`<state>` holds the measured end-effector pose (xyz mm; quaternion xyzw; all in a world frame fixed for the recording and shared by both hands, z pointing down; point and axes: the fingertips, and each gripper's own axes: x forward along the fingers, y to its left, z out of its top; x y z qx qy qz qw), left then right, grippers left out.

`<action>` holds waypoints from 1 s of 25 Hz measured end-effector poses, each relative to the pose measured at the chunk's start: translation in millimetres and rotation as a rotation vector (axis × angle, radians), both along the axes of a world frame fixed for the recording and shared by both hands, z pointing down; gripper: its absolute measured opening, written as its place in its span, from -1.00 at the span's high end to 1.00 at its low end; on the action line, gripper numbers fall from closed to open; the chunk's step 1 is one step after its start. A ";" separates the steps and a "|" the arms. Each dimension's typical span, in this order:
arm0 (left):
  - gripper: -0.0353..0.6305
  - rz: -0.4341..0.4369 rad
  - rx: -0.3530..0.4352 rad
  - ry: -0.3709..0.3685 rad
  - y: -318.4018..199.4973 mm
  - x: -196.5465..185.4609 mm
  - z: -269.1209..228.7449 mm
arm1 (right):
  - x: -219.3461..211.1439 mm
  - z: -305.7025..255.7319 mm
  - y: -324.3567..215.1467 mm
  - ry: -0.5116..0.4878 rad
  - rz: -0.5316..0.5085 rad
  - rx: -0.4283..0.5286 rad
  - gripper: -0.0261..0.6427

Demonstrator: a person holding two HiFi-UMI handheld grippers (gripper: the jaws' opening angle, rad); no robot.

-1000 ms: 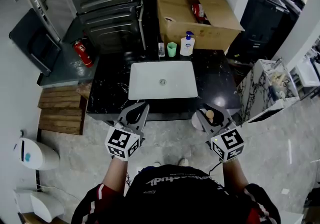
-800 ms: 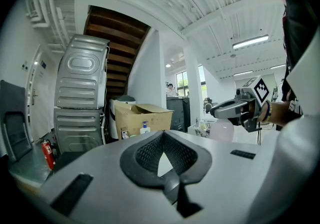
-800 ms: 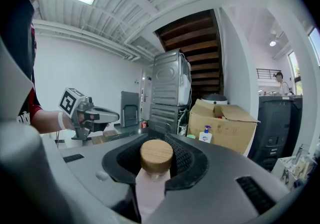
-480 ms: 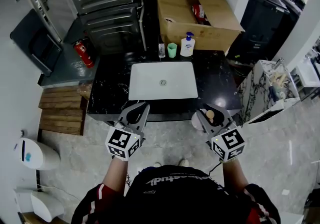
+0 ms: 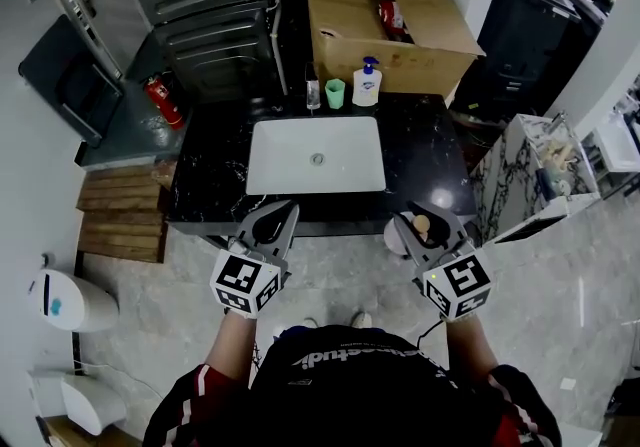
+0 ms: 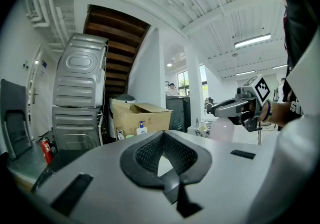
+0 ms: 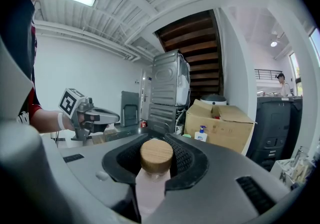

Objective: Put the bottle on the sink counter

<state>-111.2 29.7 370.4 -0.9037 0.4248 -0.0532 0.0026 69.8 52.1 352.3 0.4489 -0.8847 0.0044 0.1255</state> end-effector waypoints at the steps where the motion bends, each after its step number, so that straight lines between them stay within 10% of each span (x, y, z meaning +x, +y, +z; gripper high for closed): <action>1: 0.85 -0.001 0.000 -0.002 0.0 5.8 0.1 | 4.8 0.5 -0.3 -0.001 -0.002 -0.001 0.54; 25: 0.85 0.000 -0.024 -0.033 -60.1 48.6 18.1 | 52.5 31.4 -54.5 -0.006 0.013 -0.045 0.54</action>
